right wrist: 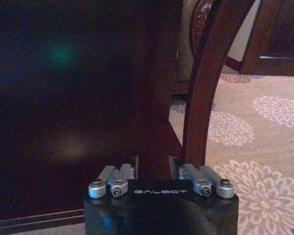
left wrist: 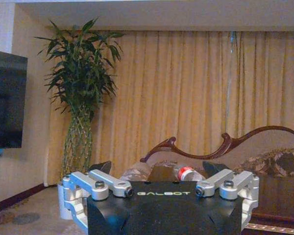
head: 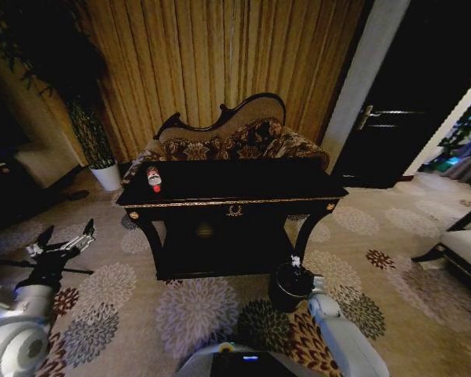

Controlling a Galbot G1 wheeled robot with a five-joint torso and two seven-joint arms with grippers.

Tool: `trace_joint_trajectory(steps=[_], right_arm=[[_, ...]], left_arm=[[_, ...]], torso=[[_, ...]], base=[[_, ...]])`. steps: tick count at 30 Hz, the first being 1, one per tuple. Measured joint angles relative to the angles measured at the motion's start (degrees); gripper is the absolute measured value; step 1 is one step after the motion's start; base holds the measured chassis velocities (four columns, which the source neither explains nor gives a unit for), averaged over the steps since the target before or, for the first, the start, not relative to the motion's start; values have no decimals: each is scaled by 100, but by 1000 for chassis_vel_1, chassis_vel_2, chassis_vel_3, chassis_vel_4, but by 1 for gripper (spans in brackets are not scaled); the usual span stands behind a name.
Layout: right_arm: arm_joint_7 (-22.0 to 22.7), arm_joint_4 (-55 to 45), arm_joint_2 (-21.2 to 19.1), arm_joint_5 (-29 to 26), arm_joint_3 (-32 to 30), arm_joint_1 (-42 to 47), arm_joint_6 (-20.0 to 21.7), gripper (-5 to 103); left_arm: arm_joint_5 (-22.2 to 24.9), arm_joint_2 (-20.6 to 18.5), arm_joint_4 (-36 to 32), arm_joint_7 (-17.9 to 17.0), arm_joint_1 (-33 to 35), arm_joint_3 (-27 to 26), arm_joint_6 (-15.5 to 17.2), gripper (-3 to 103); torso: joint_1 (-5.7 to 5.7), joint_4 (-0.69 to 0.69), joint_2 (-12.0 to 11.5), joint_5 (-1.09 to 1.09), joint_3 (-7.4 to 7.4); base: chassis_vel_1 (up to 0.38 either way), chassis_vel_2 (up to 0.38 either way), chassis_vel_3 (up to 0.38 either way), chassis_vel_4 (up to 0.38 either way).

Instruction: Move to the front of the table and place the trash on the table into the trash bin.

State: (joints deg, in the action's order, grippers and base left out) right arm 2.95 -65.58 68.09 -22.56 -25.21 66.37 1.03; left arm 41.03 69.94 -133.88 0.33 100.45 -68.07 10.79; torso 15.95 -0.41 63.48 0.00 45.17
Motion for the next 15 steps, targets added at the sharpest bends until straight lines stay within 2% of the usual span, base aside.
trace_joint_trajectory(steps=[2, 3, 4, 5, 7, 9, 12, 13, 15], right_arm=[[3, -15, 2, 0, 0, 3, 0, 35], [3, -35, 5, 1, 0, 7, 1, 46], [5, -47, 8, 2, 0, 13, 2, 51], [5, -60, 11, 3, 0, 20, 2, 51], [6, -88, 19, 7, 0, 35, 4, 63], [6, -93, 20, 9, 0, 38, 5, 63], [7, -126, 21, 10, 0, 51, 8, 80], [7, -126, 21, 10, 0, 51, 8, 80], [7, -140, 19, 10, 0, 55, 10, 90]], left_arm=[[0, -2, 0, 0, 0, 0, 0, 100], [2, -7, 2, 0, 0, 0, -2, 100], [2, -12, 4, 1, -1, 0, -3, 100], [3, -13, 7, 1, -3, 0, -3, 100], [4, -15, 9, 2, -4, 1, -4, 100], [4, -16, 10, 1, -4, 1, -4, 100], [6, -21, 20, 2, -6, 2, -6, 100], [6, -21, 20, 2, -6, 2, -6, 100], [6, -23, 25, 2, -8, 5, -8, 100]], torso=[[0, 0, 0, -1, 0], [0, 0, 0, 0, 0], [0, 0, 0, 0, 0], [0, 0, 0, 0, 0], [0, 0, 0, 0, 0], [0, 0, 0, 0, 0], [0, 0, 0, 0, 0], [0, 0, 0, 0, 0], [0, 0, 0, 0, 0]], base=[[0, 0, 0, 0], [0, 0, 0, 0], [0, 0, 0, 0], [0, 0, 0, 0], [0, 0, 0, 0], [0, 0, 0, 0], [0, 0, 0, 0], [0, 0, 0, 0], [0, 0, 0, 0]])
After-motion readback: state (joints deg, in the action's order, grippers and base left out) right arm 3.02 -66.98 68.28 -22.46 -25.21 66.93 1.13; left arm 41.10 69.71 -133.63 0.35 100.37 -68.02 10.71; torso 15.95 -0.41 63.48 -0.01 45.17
